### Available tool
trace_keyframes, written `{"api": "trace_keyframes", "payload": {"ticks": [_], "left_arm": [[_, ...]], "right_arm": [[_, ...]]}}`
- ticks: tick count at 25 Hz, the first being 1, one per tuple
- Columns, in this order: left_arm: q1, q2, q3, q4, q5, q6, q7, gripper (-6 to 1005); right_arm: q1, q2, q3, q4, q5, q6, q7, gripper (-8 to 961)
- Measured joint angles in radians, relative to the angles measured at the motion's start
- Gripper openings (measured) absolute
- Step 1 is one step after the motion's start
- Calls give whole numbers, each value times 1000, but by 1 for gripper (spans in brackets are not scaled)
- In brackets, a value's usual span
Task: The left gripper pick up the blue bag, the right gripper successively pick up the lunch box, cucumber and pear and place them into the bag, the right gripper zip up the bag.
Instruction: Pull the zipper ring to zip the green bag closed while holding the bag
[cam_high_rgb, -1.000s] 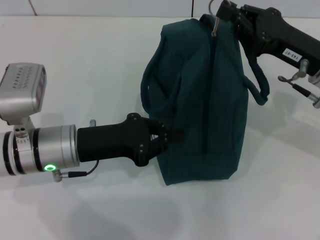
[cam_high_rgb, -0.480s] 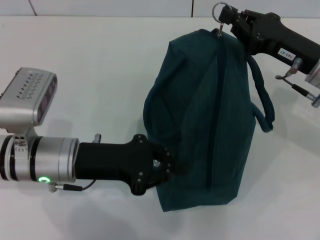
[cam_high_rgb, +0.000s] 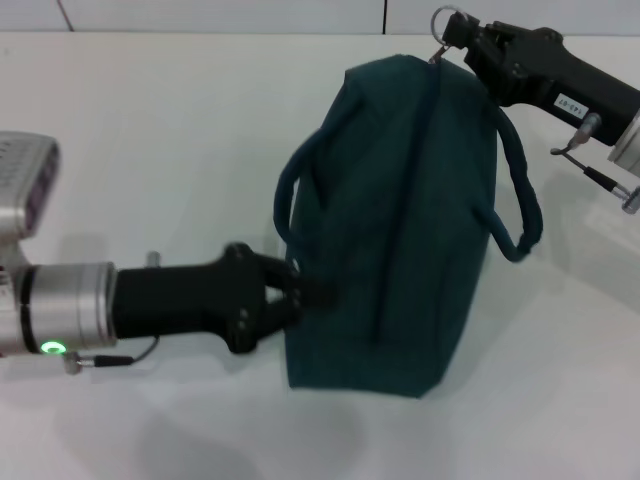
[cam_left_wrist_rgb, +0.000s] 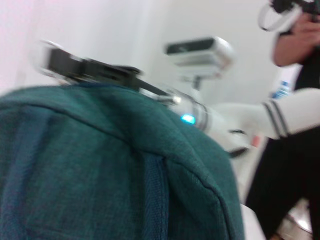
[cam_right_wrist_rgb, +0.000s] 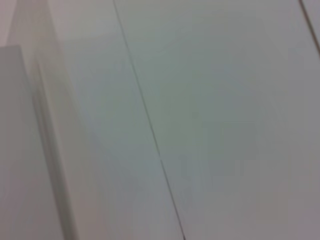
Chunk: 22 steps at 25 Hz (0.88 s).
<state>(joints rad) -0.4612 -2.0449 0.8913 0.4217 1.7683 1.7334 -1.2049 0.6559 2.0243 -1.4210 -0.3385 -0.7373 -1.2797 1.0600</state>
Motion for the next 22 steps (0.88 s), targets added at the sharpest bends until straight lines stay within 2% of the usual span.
{"api": "trace_keyframes", "payload": {"ticks": [5,12,17,19,22], "left_arm": [[41,1,-128,0,-2,-66,8,61],[82,-8,-190,38,-7,-89,37,60],[92,-30,-242,80,-7,-90,32,162],[87,-31,-259,101,-8,-88,-5,202],[83,-30,-266,202,-9,-83,-137,262]], "right_arm": [[-8,3,0,0,56,-15,7,3],[-12,4,0,0,103,-13,4,3],[-4,4,1,-1,115,-4,0,4],[-2,4,1,-1,116,-2,-1,4],[-2,3,1,-1,117,-2,0,4]]}}
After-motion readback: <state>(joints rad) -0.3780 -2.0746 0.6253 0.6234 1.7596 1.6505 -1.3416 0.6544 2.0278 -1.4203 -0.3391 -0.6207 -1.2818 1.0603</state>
